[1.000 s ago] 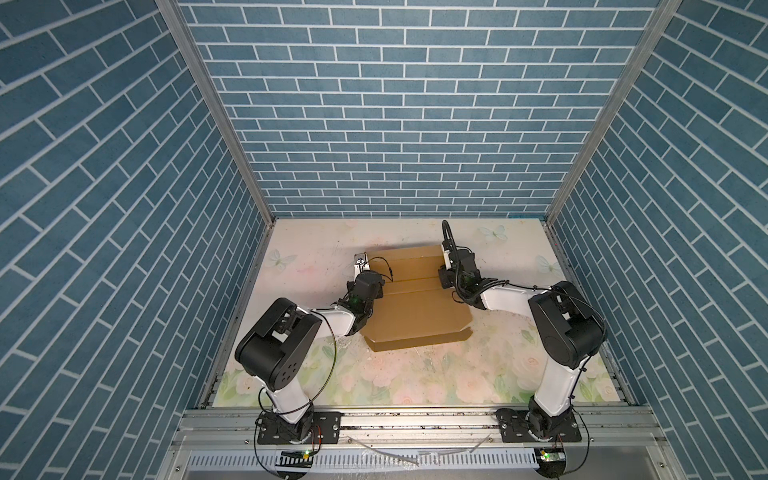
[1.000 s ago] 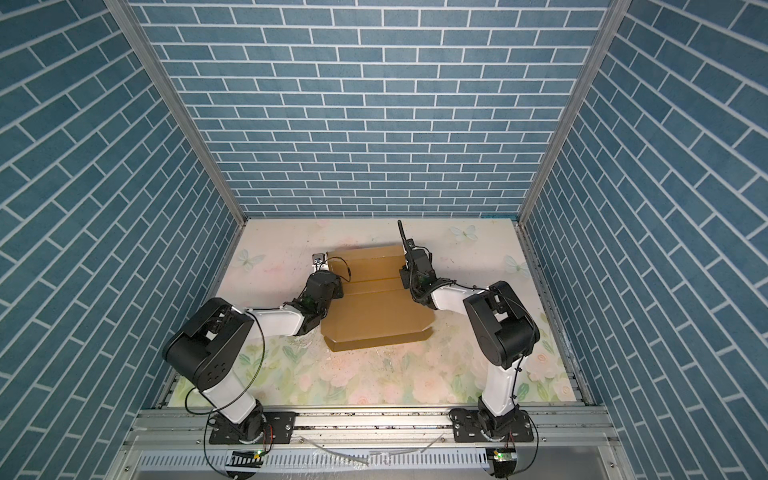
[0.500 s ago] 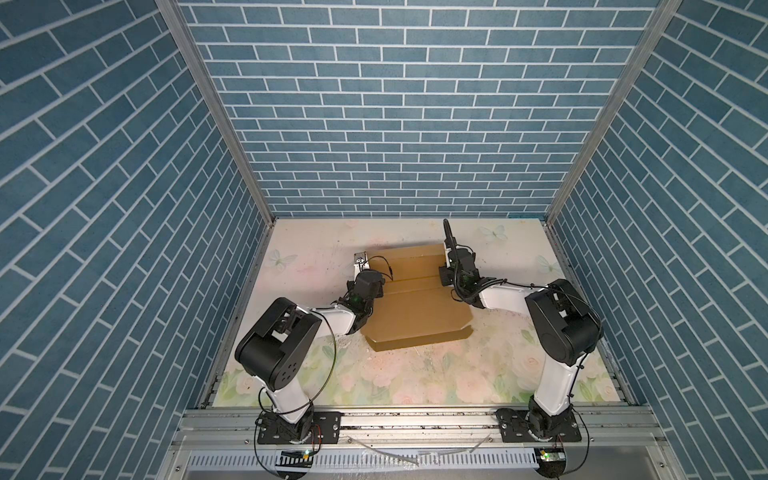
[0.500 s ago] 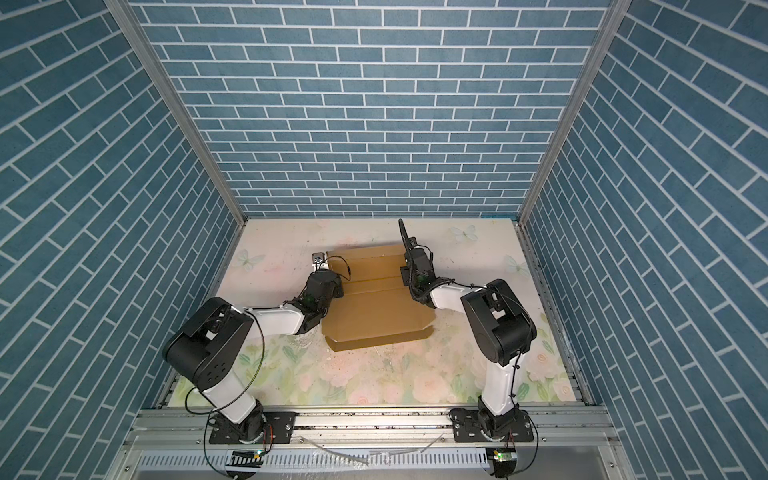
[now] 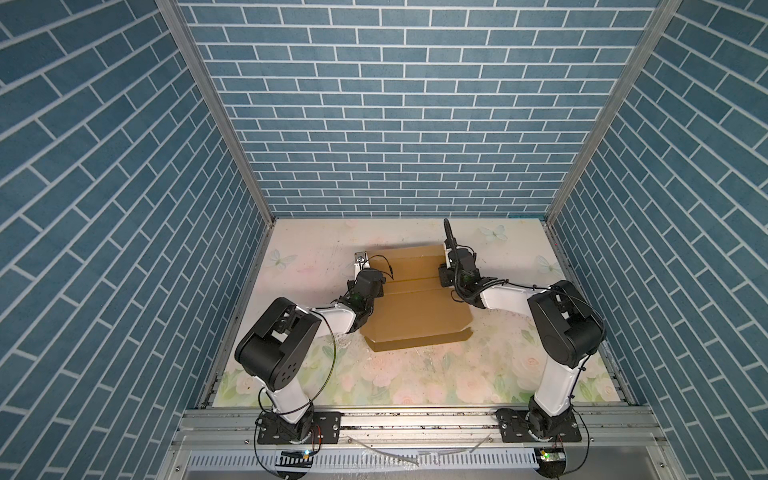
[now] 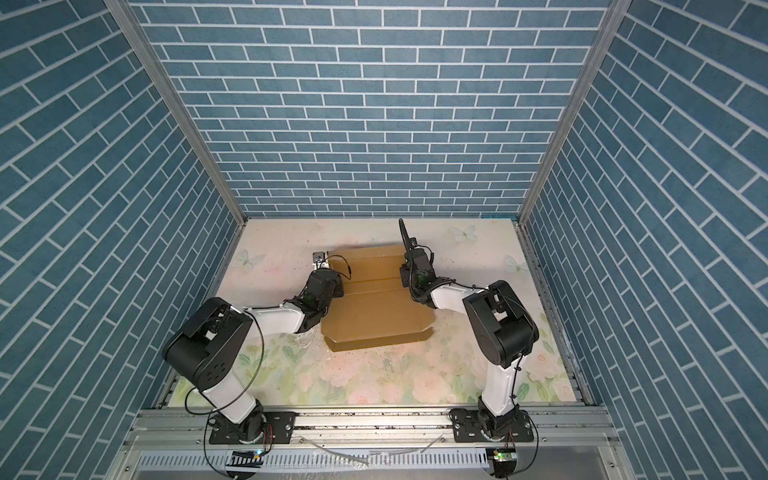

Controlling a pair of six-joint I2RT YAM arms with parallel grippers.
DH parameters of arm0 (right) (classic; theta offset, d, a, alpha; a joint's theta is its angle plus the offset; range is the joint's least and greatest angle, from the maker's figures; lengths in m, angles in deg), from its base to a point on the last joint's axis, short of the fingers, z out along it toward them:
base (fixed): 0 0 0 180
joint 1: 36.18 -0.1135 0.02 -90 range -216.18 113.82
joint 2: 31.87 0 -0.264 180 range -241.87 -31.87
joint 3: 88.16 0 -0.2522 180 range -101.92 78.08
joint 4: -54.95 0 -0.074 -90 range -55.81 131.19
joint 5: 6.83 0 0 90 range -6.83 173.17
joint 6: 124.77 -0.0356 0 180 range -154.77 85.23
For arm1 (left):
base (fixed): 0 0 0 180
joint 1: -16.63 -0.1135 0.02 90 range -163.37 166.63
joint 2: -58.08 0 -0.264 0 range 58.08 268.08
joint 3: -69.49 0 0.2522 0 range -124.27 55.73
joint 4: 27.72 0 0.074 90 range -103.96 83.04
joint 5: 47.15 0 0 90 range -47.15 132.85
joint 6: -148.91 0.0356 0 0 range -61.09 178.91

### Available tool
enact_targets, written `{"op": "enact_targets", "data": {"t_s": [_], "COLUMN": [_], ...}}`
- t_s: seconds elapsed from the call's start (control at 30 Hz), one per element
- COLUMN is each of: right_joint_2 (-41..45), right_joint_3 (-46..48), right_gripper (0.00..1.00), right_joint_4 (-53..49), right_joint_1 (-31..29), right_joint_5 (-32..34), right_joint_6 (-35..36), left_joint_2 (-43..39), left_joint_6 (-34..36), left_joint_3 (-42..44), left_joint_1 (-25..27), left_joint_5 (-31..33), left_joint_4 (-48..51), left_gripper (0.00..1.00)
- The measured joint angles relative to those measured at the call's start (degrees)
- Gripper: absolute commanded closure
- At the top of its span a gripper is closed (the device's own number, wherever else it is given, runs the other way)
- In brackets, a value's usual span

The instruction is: Fold the paper box

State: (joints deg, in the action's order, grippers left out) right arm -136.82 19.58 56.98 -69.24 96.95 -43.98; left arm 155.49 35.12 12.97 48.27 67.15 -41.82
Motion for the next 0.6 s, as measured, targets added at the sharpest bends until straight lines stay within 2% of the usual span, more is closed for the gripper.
{"op": "enact_targets", "data": {"t_s": [0.33,0.6], "right_joint_2": [8.7,15.2], "right_joint_3": [2.7,6.3], "right_gripper": [0.47,0.47], "right_joint_4": [-5.3,-6.8], "right_joint_1": [-0.2,0.9], "right_joint_5": [-2.0,-2.1], "right_joint_6": [0.0,-1.1], "left_joint_2": [0.0,-0.2], "left_joint_6": [-0.3,-0.2], "left_joint_3": [-0.1,0.1], "left_joint_1": [-0.1,-0.2], "left_joint_5": [-0.6,-0.6], "left_joint_4": [0.1,0.0], "left_gripper": [1.0,1.0]}}
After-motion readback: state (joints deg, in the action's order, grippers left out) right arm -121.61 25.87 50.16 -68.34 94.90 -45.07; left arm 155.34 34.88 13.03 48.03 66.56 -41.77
